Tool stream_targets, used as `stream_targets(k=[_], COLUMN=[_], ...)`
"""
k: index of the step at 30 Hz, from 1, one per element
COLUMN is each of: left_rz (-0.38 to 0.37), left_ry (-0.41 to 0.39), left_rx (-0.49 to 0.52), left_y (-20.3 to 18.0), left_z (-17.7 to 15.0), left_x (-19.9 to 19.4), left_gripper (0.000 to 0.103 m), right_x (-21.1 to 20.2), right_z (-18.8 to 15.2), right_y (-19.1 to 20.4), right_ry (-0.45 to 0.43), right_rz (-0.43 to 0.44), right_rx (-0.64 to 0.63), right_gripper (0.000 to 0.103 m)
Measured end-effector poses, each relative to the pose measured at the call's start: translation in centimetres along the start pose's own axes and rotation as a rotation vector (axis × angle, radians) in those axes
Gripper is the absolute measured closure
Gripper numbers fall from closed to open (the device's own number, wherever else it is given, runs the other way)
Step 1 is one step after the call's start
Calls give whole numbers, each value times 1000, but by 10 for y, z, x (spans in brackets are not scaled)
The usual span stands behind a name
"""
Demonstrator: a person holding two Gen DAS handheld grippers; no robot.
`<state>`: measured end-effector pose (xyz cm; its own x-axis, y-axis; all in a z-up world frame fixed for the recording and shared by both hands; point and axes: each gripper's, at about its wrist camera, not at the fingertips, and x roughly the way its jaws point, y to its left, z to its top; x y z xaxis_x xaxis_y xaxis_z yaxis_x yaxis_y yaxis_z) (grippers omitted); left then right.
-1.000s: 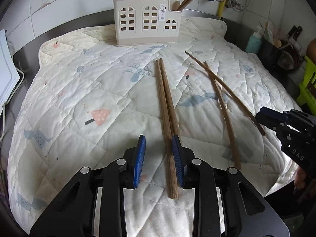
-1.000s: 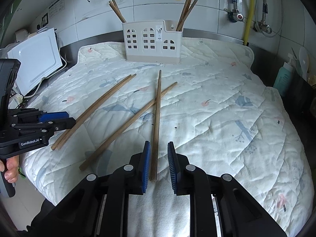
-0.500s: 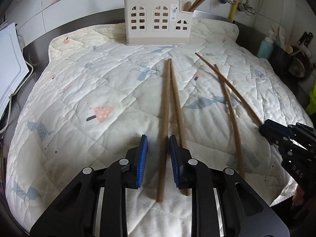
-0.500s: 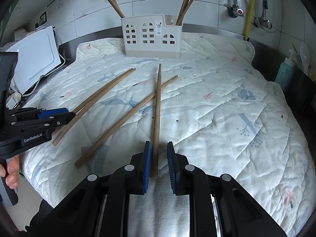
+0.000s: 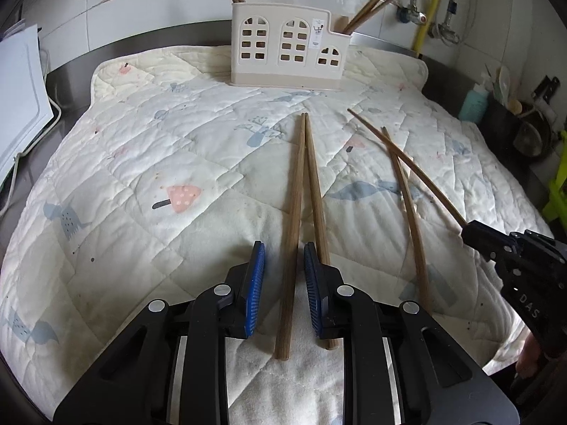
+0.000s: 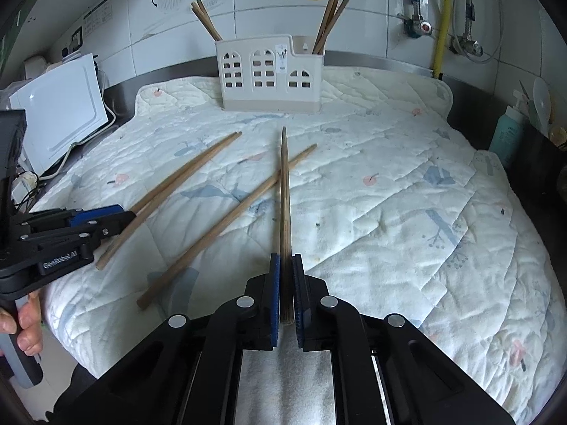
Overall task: Organize utensils
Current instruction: 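Close the right gripper on a chopstick while the left gripper positions around a chopstick pair, then lift the held chopsticks up toward the white holder with both grippers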
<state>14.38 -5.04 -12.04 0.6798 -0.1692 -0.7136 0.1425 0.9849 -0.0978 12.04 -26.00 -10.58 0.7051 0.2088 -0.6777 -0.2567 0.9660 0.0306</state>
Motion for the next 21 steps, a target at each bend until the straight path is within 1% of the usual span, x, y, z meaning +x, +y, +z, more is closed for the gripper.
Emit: stream_targets(k=[2,4,6,11,16,19,20,21], left_rz=[10,2,-16,-39,-46,-59,-70,-85], left_ry=[-7,-14,-18,-40,-43,-34,-32,-30], left_rx=[4,-9,-28,-27,16,24,22,21], left_y=[0,2,5,5,3,4,4,5], left_z=[-1,-2,-4,-10,-9,-7,-7,-6], left_x=[0,-2,-4,-6,-2,-3,-3,-5], left_gripper=[88,91,91,91,91,91,96,97], right_x=[-7,-14,-21,-35,-38,-43,-45,-47], right_z=[4,10,15,29,40,45,47,49], right_y=[0,-1,-2,-2,-2,-2,-2,-2], right_ry=[-20,-43,-64,-110,-125,-142,-148,-155], right_rz=[1,3,4,6,21,24,25,27], right_rx=[1,3,3,-1,8,8,9,9], right_gripper=[96,96,96,96,96,96,96,96])
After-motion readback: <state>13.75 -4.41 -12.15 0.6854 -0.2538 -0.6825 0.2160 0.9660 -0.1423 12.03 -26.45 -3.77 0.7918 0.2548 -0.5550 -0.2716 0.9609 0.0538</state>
